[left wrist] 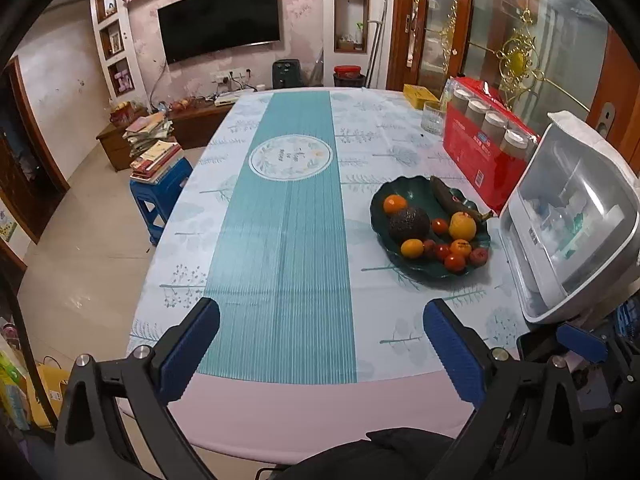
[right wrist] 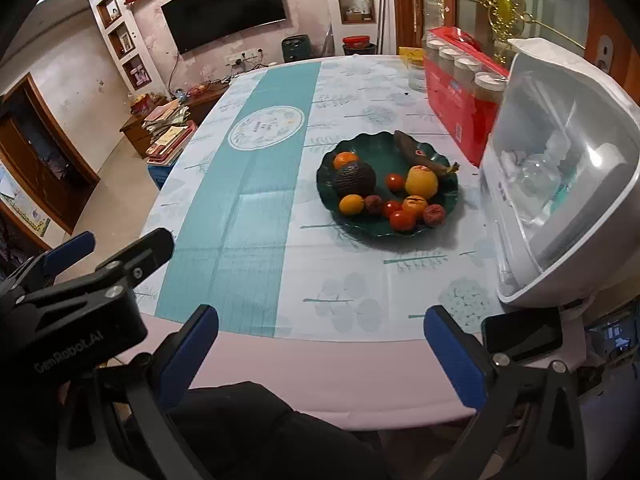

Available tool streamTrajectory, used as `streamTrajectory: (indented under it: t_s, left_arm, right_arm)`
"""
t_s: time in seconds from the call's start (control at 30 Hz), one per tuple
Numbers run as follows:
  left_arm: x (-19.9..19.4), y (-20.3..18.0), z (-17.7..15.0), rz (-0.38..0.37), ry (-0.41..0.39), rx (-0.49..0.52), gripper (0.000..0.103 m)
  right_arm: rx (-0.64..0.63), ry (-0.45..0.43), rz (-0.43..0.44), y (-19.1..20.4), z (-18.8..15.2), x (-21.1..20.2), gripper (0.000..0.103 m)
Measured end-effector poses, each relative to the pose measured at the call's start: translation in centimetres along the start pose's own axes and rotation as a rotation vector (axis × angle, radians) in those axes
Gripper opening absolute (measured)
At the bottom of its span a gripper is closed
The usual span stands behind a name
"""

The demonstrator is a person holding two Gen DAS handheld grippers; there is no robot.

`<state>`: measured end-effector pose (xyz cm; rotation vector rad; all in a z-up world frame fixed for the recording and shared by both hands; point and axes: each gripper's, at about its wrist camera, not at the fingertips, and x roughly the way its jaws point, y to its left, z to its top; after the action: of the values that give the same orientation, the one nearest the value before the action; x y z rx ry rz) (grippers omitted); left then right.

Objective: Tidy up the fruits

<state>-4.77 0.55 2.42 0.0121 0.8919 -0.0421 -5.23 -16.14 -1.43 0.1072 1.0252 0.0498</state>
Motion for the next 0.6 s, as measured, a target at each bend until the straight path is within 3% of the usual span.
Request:
streamTrajectory:
  t_s: [0.6]
  left_arm:
    - [-0.34,0.02,-0.65,0.028,0.019,0.013,0.102]
  right_arm:
    - [-0.022,0.003,0.033,0.71,-0.40,0.09,0.103]
